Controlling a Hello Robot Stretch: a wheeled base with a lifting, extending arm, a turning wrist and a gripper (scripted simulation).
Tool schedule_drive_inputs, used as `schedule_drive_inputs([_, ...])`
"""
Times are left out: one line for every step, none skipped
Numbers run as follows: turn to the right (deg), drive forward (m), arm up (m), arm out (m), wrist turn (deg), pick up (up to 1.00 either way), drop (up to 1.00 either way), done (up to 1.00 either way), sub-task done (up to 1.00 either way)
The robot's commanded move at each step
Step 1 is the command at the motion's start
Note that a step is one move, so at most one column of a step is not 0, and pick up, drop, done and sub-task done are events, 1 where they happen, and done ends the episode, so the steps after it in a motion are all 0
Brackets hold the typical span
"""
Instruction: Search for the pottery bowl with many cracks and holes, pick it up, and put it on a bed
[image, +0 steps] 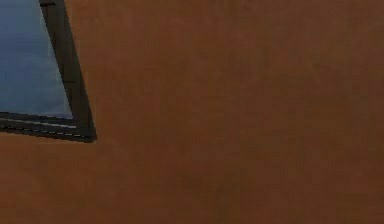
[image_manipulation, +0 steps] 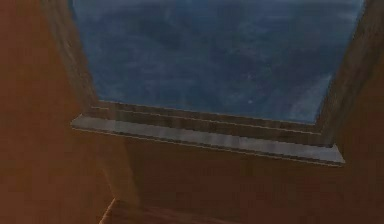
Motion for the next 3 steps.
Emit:
schedule_drive_inputs([-30.0, 0.0, 0.0, 0.0, 0.0, 0.0, 0.0, 0.0, 0.0])
schedule_drive_inputs([0.0, 0.45, 0.0, 0.0, 0.0, 0.0, 0.0, 0.0, 0.0])
schedule_drive_inputs([-45.0, 0.0, 0.0, 0.0, 0.0, 0.0, 0.0, 0.0, 0.0])
